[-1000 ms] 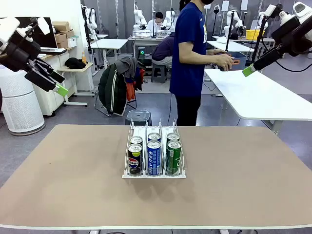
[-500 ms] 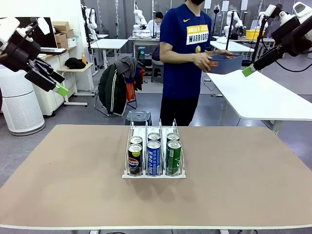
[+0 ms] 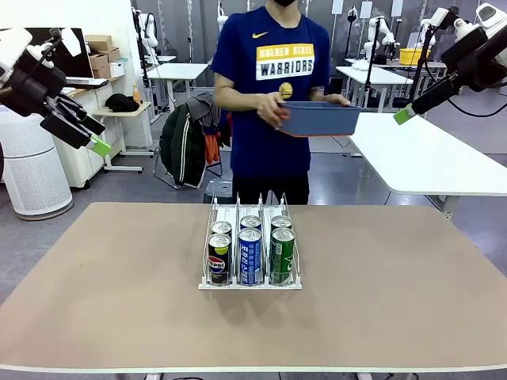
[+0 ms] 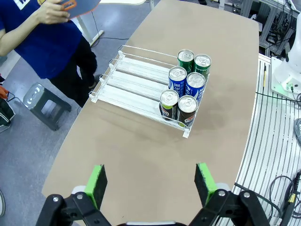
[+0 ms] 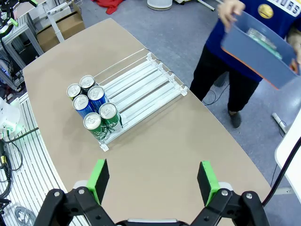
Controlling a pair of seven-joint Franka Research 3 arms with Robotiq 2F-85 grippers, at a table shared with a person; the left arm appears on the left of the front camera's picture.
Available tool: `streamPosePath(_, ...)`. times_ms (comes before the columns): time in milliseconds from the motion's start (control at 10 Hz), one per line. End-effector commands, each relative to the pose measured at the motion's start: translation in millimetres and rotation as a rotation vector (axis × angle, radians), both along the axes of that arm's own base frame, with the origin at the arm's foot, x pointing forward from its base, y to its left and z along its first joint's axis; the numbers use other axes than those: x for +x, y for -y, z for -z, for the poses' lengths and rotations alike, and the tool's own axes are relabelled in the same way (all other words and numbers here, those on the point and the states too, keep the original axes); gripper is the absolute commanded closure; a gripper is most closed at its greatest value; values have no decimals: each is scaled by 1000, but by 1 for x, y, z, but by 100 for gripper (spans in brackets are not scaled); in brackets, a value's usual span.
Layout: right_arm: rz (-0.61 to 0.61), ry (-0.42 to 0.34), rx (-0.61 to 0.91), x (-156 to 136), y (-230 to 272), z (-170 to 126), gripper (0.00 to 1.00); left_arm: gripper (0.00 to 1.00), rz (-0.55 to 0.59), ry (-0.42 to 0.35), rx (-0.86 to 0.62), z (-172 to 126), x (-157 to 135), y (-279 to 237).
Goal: Fill the beverage cans into the dispenser.
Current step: Pick up the Pepsi coke handed by the human.
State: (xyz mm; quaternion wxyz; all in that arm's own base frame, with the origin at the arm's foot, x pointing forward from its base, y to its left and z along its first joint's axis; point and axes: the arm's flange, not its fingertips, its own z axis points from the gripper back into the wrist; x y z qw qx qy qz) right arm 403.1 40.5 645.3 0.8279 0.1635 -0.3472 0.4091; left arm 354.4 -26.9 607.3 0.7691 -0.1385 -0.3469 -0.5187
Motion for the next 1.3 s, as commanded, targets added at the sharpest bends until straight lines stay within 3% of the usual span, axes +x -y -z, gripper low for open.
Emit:
streamPosePath(0,0,-2,0,-1,0,2,0,0,-3,4,1,0,0,0)
streamPosePath(1200,0,-2,0,-1,0,2,0,0,-3,4,1,0,0,0)
